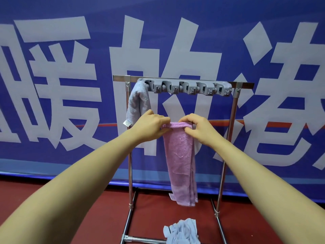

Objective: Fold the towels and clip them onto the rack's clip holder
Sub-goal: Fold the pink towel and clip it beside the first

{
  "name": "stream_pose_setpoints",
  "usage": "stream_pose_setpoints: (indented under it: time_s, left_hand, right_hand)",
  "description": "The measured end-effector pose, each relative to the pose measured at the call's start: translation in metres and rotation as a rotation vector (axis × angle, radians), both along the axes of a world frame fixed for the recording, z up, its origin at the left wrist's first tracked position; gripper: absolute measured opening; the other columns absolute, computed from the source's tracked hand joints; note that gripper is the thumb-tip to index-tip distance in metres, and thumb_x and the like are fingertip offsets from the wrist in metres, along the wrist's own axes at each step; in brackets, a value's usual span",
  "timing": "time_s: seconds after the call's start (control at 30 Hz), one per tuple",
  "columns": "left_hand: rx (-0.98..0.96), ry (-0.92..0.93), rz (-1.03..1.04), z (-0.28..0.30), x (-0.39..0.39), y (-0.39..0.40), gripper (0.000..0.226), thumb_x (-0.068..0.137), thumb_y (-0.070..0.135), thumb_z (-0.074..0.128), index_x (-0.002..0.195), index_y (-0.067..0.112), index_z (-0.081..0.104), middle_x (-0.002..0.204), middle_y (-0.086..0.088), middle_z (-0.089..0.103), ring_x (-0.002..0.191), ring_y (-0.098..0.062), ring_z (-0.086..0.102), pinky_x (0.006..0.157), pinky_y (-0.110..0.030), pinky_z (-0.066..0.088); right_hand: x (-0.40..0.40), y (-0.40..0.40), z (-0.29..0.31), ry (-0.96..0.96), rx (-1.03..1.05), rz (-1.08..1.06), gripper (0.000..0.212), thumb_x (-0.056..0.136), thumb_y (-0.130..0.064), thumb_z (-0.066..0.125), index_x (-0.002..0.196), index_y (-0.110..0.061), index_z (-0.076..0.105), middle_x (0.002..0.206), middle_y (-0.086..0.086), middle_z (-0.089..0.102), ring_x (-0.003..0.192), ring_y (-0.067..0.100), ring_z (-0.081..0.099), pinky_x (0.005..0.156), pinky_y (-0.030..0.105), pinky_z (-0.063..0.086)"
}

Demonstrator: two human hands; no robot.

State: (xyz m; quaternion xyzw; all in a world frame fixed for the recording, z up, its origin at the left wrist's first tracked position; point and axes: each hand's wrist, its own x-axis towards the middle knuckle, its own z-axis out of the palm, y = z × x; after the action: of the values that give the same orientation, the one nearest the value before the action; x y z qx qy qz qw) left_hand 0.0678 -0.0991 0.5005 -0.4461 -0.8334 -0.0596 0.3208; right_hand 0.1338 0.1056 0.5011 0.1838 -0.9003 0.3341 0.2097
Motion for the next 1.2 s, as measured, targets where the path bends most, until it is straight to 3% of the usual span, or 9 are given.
stream_pose_setpoints:
  time_s: [0.17,0.4,0.53,0.67,0.83,0.93,1.03,1.1,1.2]
  left_hand:
    - [0.092,-0.145,-0.050,-0.001,0.003,0.005,0.016,0.090,0.026,0.061,0.090,0.010,0.064,0.083,0.001,0.068,0.073,-0.024,0.057,0.079,-0.026,0.025]
    - [0.240,-0.352,-0.125,0.001,0.008,0.005,0.005,0.079,0.010,0.056,0.084,0.011,0.053,0.076,-0.003,0.058,0.070,-0.026,0.056,0.067,-0.037,0.047]
    - [0.456,-0.481,-0.132,0.001,0.010,0.006,0.020,0.074,0.002,0.051,0.083,0.016,0.040,0.074,0.003,0.048,0.065,-0.018,0.043,0.061,-0.033,0.042]
    - [0.730,-0.669,-0.130,-0.001,0.015,0.011,0.034,0.078,0.004,0.058,0.103,0.015,0.036,0.083,0.000,0.054,0.063,-0.010,0.047,0.054,-0.023,0.044]
    - [0.786,-0.821,-0.131,-0.016,0.027,0.032,0.068,0.075,0.014,0.076,0.122,0.013,0.027,0.111,0.007,0.046,0.101,-0.007,0.053,0.083,-0.023,0.048]
    - [0.791,-0.901,-0.092,-0.033,0.029,0.046,0.075,0.071,0.021,0.079,0.125,0.017,0.027,0.107,0.020,0.041,0.110,-0.010,0.049,0.089,-0.030,0.047]
    - [0.793,-0.997,-0.056,-0.049,0.025,0.054,0.059,0.068,0.026,0.077,0.118,0.017,0.048,0.113,0.006,0.058,0.106,-0.015,0.058,0.091,-0.040,0.052]
    - [0.802,-1.024,-0.032,-0.053,0.026,0.057,0.038,0.069,0.025,0.073,0.103,0.013,0.062,0.101,0.000,0.069,0.095,-0.018,0.065,0.085,-0.044,0.054]
    - [0.811,-0.940,0.028,-0.050,0.024,0.056,0.027,0.068,0.025,0.069,0.087,0.006,0.064,0.089,-0.008,0.069,0.076,-0.018,0.062,0.076,-0.046,0.056]
  right_hand:
    - [-0.001,0.006,0.003,-0.006,0.144,-0.057,0.020,0.086,-0.006,0.055,0.102,-0.015,0.065,0.098,-0.001,0.061,0.092,0.013,0.057,0.081,0.024,0.046]
    - [0.002,0.003,0.007,-0.047,0.045,-0.115,0.005,0.084,-0.008,0.060,0.086,-0.012,0.058,0.085,0.002,0.061,0.076,0.014,0.054,0.067,0.026,0.044]
    - [0.001,-0.007,0.018,-0.001,-0.050,-0.102,0.007,0.084,-0.009,0.063,0.084,-0.012,0.057,0.080,-0.001,0.059,0.068,0.008,0.049,0.061,0.021,0.041]
    - [-0.001,-0.016,0.025,0.062,-0.167,-0.081,0.006,0.086,-0.009,0.062,0.085,-0.011,0.056,0.080,-0.002,0.058,0.073,0.011,0.052,0.066,0.019,0.043]
    - [-0.001,-0.016,0.031,0.165,-0.244,-0.078,0.002,0.087,-0.005,0.057,0.089,-0.006,0.056,0.087,0.005,0.061,0.081,0.014,0.054,0.070,0.019,0.042]
    - [0.001,-0.011,0.032,0.238,-0.259,-0.088,0.002,0.089,-0.007,0.058,0.091,-0.008,0.057,0.087,0.001,0.059,0.078,0.007,0.052,0.070,0.012,0.041]
    - [0.005,-0.002,0.035,0.288,-0.297,-0.114,0.003,0.090,-0.007,0.058,0.091,-0.010,0.056,0.086,-0.003,0.056,0.076,-0.001,0.049,0.070,0.009,0.041]
    - [0.006,0.004,0.037,0.324,-0.327,-0.143,0.008,0.089,-0.006,0.057,0.090,-0.013,0.055,0.085,-0.004,0.055,0.077,0.001,0.050,0.071,0.012,0.042]
    - [0.001,0.019,0.030,0.365,-0.336,-0.277,0.012,0.088,-0.009,0.056,0.087,-0.020,0.052,0.088,-0.004,0.056,0.086,0.016,0.053,0.078,0.028,0.047]
